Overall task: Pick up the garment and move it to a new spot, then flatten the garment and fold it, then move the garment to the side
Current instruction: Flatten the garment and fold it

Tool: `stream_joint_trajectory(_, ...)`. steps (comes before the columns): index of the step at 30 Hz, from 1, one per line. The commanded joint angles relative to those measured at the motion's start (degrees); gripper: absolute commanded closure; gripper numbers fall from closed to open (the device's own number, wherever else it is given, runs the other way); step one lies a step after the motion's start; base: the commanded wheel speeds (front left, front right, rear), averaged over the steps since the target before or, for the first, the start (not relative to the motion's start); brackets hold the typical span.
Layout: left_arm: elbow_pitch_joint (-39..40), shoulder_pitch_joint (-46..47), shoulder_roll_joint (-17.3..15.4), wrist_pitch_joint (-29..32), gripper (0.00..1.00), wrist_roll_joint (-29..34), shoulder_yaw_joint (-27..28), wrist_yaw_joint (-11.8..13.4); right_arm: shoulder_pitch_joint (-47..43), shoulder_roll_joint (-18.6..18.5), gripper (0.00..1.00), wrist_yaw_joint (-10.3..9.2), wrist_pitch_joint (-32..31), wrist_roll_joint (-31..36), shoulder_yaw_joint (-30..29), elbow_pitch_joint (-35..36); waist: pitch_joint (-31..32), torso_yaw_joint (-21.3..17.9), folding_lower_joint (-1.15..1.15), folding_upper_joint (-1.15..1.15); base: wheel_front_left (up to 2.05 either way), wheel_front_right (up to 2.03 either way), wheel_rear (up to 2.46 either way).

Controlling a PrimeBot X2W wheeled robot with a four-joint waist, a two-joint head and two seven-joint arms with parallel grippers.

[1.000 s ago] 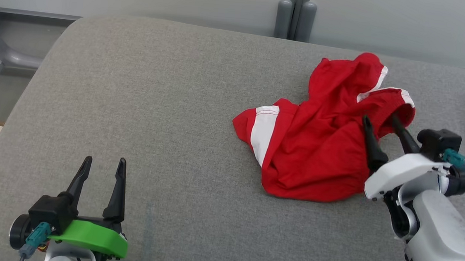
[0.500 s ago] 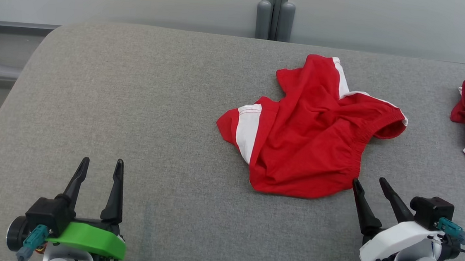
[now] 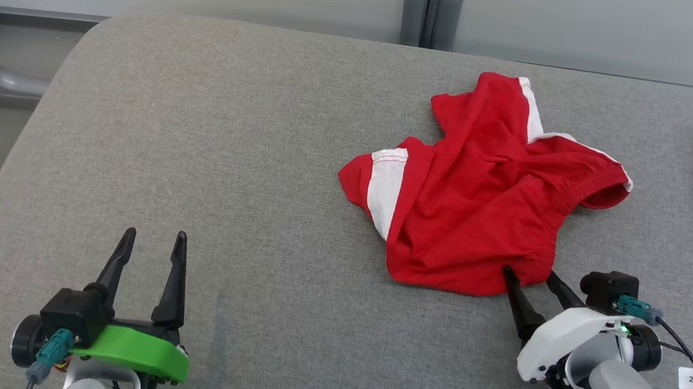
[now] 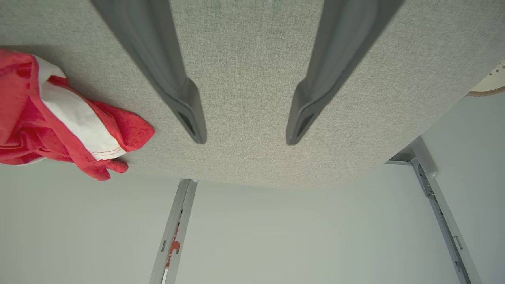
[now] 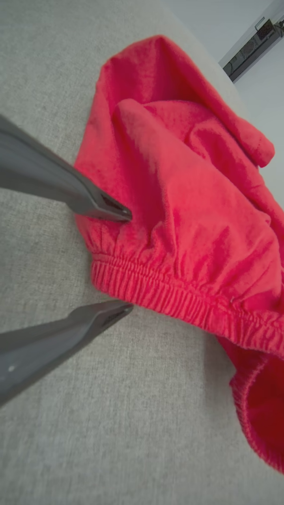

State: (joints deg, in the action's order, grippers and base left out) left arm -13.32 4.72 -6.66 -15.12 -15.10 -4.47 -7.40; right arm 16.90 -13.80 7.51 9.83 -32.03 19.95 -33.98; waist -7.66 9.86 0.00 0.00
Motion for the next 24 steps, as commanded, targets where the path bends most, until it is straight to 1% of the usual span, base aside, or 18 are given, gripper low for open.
stream_joint_trajectory(1,-0.2,0.7,-0.3,0.0,0.00,-0.4,0.1,-0.2,1.3,-0.2,1.00,-0.06,0.7,-0.3,0.8,-0.6,0.0,0.3,0.00,0.00,0.00,0.00,0.00)
stream_joint_trajectory(4,-0.3,0.4,-0.2,0.0,0.00,-0.3,0.5,-0.2,1.9,-0.2,1.00,-0.06,2.4,-1.3,2.3,-1.4,0.4,0.1,0.00,0.00,0.00,0.00,0.00)
stream_joint_trajectory(6,-0.4,-0.3,-0.2,0.0,0.00,-0.1,0.9,-0.2,1.8,-0.9,1.00,-0.06,3.4,-0.9,3.4,-1.3,1.0,-0.4,0.00,0.00,0.00,0.00,0.00)
stream_joint_trajectory(9,-0.5,-1.4,0.0,0.0,0.00,0.2,1.3,-0.2,-0.2,-1.4,1.00,-0.06,4.4,-1.5,4.1,-0.1,2.5,-1.3,0.00,0.00,0.00,0.00,0.00)
stream_joint_trajectory(12,-0.5,-2.1,0.3,0.0,0.00,0.3,1.4,-0.2,-3.1,-2.2,1.00,-0.06,4.9,-1.7,3.9,3.1,3.8,-2.1,0.00,0.00,0.00,0.00,0.00)
stream_joint_trajectory(16,-0.2,-3.0,0.5,0.0,0.00,0.3,1.6,-0.2,-8.8,-3.5,1.00,-0.06,5.0,-0.8,3.1,10.3,4.8,-3.3,0.00,0.00,0.00,0.00,0.00)
stream_joint_trajectory(18,-0.1,-3.4,0.5,0.0,0.00,0.3,1.7,-0.2,-12.2,-3.9,1.00,-0.06,3.9,-0.1,2.2,14.8,5.1,-4.0,0.00,0.00,0.00,0.00,0.00)
stream_joint_trajectory(21,0.0,-4.1,0.4,0.0,0.00,0.2,2.0,-0.2,-18.1,-4.2,1.00,-0.06,0.9,0.9,-0.5,22.4,5.5,-5.0,0.00,0.00,0.00,0.00,0.00)
stream_joint_trajectory(24,0.3,-4.6,0.6,0.0,0.00,0.1,2.2,-0.2,-23.7,-3.7,1.00,-0.06,-3.2,1.8,-4.3,29.4,5.7,-5.9,0.00,0.00,0.00,0.00,0.00)
